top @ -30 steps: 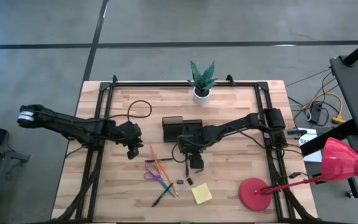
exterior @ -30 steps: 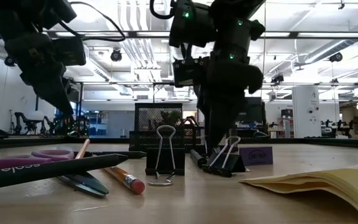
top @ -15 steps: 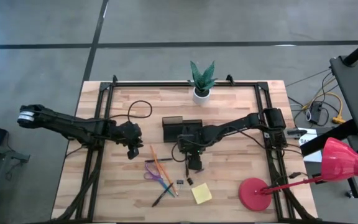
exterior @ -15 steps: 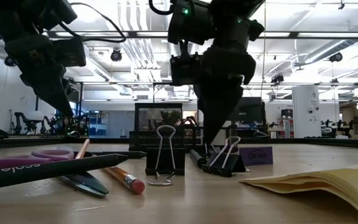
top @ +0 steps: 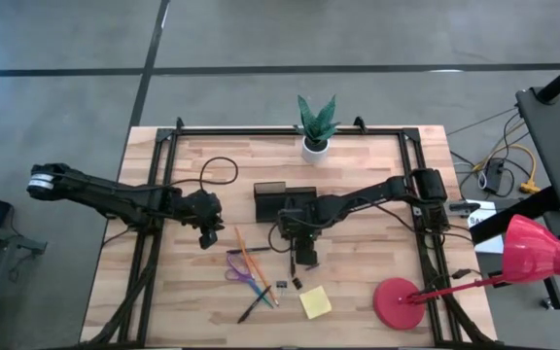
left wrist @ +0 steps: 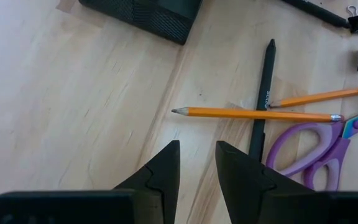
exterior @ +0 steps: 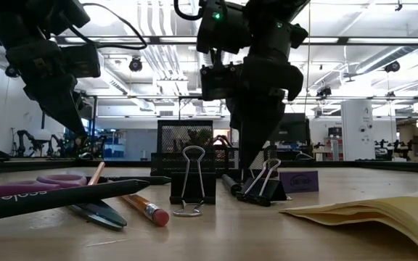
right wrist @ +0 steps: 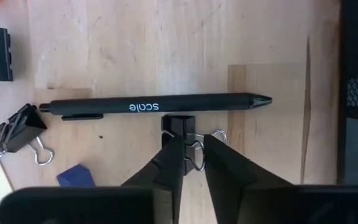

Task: Pick and place office supplies into organizer
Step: Put the top binder clip into the desk organizer

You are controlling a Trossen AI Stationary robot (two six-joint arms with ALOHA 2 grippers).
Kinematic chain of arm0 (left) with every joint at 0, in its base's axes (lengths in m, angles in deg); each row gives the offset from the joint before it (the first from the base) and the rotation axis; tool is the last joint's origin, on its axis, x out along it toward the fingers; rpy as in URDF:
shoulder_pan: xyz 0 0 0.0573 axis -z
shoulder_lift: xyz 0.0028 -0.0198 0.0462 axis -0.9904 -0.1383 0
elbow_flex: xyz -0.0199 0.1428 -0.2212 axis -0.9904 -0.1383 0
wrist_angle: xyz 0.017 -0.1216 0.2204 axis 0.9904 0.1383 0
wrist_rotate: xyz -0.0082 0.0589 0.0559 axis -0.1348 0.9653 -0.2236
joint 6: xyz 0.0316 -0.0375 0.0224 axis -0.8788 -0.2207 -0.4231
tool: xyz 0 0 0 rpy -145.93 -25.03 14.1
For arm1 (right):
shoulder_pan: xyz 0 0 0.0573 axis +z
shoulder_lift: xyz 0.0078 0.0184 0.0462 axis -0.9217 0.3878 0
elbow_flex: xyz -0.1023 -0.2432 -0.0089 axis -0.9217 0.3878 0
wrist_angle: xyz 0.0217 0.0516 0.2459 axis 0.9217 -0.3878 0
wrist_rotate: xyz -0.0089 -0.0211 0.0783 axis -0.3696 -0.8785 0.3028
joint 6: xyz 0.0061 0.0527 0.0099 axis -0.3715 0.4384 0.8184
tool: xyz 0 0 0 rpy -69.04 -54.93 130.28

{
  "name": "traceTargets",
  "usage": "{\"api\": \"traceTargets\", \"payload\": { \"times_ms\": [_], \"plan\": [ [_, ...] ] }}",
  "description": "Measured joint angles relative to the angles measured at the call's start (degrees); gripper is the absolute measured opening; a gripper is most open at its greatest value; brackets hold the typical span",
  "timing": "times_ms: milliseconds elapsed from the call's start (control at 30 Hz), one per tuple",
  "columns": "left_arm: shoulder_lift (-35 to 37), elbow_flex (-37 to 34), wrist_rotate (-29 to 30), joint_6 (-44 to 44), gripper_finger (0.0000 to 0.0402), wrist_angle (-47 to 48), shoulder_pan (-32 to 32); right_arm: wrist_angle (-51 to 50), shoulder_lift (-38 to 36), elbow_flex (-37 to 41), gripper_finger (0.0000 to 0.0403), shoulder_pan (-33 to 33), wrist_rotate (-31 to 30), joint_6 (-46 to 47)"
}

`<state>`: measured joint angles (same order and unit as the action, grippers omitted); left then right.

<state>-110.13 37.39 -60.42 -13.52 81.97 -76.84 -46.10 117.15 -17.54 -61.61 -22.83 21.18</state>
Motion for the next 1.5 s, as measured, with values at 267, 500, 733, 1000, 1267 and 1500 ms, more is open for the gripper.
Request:
{"api": "traceTargets", "payload": {
  "times_ms": [267, 500, 733, 1000, 1267, 1500],
  "plan": [
    [0.0, 0.0, 0.0, 0.0, 0.0088, 0.0, 0.0, -0.9, 0.0, -0.8, 0.001, -0.1, 0.3, 4.4],
    [0.0, 0.0, 0.0, 0.0, 0.0088, -0.1, 0.0, -4.4, -1.3, -8.2, 0.0008, 0.3, -7.3, 6.0],
    [0.0, 0.0, 0.1, -0.1, 0.0088, -0.1, 0.0, 2.0, -0.9, -14.9, 0.0008, -0.9, -15.9, 6.1],
    [0.0, 0.0, 0.1, -1.5, 0.0088, -0.1, 0.0, 4.6, 8.2, -19.9, 0.0008, -4.6, -15.6, 6.6],
    [0.0, 0.0, 0.1, -1.7, 0.0088, 0.2, 0.0, 2.3, 11.6, -24.1, 0.0008, -4.5, -17.4, 3.4],
    [0.0, 0.0, 0.1, -1.9, 0.0088, 0.2, 0.0, -1.4, 11.4, -23.8, 0.0009, -4.5, -23.0, 2.8]
  ]
}}
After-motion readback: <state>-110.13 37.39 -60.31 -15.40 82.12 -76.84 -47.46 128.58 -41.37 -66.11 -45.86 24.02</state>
